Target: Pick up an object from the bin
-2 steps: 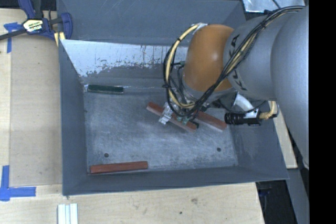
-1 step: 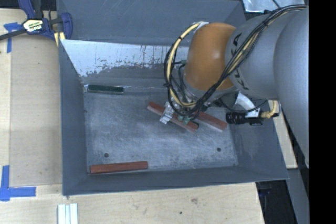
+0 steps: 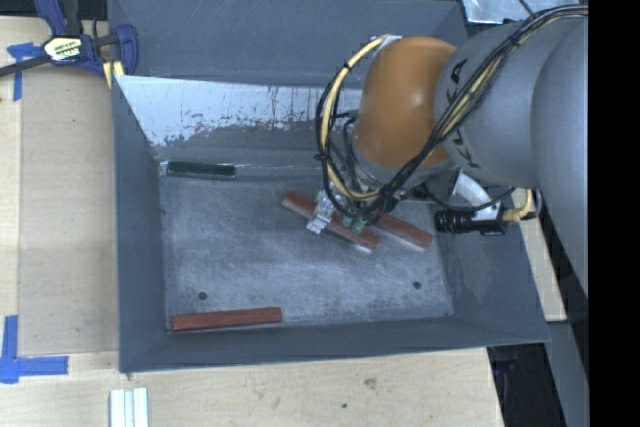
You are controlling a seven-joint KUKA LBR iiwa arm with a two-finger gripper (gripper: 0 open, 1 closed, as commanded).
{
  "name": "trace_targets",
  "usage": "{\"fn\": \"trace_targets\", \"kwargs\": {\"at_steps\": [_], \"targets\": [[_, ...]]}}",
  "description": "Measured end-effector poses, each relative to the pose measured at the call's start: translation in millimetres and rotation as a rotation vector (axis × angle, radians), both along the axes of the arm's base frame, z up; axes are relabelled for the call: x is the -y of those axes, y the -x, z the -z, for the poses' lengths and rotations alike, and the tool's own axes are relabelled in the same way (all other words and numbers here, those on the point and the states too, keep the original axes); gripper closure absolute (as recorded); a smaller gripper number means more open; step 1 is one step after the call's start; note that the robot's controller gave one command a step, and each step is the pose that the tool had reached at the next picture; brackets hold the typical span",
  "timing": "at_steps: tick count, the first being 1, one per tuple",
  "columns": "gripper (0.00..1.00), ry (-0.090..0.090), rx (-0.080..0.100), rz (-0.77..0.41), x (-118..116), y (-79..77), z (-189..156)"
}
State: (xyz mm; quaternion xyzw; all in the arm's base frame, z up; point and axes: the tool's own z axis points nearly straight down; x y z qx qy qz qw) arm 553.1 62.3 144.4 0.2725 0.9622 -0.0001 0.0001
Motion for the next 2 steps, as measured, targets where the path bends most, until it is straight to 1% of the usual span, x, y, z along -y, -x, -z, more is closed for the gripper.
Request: {"fn": "trace_targets", "kwargs": {"at_steps": [1, 2], "targets": [[1.0, 0.0, 0.004, 0.0, 0.1, -1.0, -10.5], [1.0, 0.0, 0.001, -0.001, 0.3, -0.5, -19.7]]}}
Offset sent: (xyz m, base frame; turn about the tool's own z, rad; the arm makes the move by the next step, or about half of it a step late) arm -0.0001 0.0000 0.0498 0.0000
